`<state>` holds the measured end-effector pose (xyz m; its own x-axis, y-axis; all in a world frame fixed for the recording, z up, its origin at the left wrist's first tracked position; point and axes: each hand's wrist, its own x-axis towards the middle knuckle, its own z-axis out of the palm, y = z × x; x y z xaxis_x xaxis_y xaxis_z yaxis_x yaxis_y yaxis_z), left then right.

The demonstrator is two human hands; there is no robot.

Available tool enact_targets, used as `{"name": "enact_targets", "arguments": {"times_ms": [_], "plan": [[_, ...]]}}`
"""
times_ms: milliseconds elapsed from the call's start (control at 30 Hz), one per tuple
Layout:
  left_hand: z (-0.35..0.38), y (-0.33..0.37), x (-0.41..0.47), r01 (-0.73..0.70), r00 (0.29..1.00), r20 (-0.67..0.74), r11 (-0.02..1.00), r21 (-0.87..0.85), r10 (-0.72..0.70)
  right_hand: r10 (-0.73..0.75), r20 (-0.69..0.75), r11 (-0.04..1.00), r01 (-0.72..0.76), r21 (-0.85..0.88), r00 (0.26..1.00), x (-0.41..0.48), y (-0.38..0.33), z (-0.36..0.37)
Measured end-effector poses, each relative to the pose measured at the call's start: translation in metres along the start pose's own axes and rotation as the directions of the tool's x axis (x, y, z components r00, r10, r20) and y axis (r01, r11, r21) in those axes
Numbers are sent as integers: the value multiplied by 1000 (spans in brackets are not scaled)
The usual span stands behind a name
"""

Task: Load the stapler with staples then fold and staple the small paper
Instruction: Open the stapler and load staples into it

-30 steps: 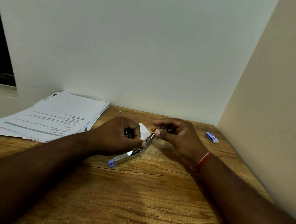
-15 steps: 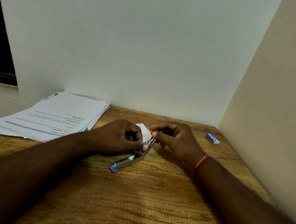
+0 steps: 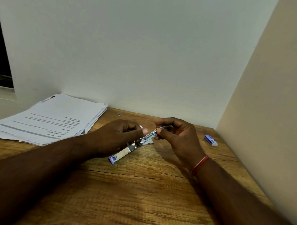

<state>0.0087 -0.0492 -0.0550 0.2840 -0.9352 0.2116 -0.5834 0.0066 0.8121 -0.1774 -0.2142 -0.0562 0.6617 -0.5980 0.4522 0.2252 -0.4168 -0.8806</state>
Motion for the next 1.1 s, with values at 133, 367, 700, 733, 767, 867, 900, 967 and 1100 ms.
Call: {"name": "enact_targets", "arguments": {"times_ms": [133, 367, 700, 733, 767, 867, 900, 967, 1100], "plan": [[0, 1, -1, 25, 999, 46, 977, -212, -16, -39, -6, 997, 39, 63, 999, 1, 3, -1], [-3, -1, -2, 21, 1000, 11, 996, -83, -20, 20, 47, 1000, -21, 18, 999, 0, 5, -1], [-5, -2, -3, -92, 994, 70, 978, 185, 81, 169, 253, 935, -74, -346, 953, -6, -1, -11], [-5, -1, -3, -92, 994, 76, 977, 192, 79, 181, 264, 930, -77, -359, 947, -5, -2, -12], [-5, -1, -4, -89, 994, 83, 977, 193, 74, 186, 275, 922, -71, -380, 943, -5, -2, -12], [-2, 0, -4, -71, 994, 88, 984, 164, 58, 201, 282, 909, -72, -410, 938, -5, -4, -12], [0, 0, -4, -59, 996, 81, 986, 157, 46, 207, 279, 912, -81, -403, 938, -5, -4, -12], [4, 1, -5, -31, 998, 64, 987, 159, 21, 220, 271, 919, -106, -380, 937, -7, -5, -11], [14, 6, -5, 37, 999, 15, 973, 229, -42, 199, 235, 927, -105, -360, 952, -10, -5, -5]]}}
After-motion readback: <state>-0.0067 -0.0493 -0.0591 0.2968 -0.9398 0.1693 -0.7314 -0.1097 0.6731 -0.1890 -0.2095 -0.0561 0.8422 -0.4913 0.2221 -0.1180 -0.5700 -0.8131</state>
